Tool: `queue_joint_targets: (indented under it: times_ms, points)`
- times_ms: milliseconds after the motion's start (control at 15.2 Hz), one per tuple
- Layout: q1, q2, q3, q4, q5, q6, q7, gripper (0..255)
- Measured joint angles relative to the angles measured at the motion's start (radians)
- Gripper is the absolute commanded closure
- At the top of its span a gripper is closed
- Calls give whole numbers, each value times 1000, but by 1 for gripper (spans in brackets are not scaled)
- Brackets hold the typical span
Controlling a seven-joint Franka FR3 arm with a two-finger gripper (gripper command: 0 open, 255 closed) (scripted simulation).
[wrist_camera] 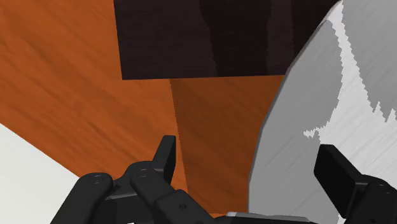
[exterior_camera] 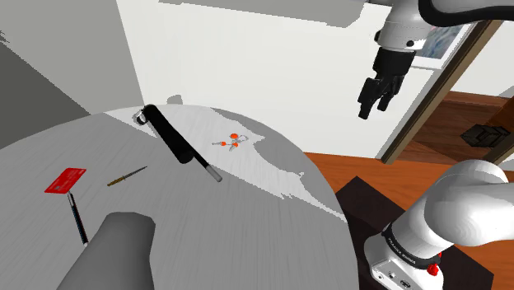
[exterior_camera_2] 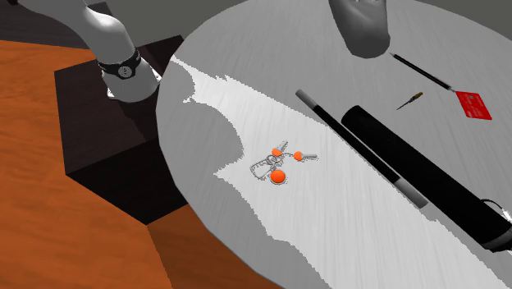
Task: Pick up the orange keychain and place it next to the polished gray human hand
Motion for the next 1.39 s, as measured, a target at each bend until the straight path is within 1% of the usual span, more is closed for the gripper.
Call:
queue_joint_targets:
  times_ms: [132, 330, 594, 924, 990, 1386]
  points:
    - [2, 12, 5, 1, 5, 13, 7, 0]
    - [14, 73, 35, -10, 30, 94, 43, 0]
    - [29, 196, 78, 6, 60, 218, 96, 0]
    - [44, 356, 131, 53, 84, 353, 163, 0]
    - [46, 400, 142, 77, 86, 379, 178, 0]
    - [57, 606, 196, 182, 78, 506, 263, 0]
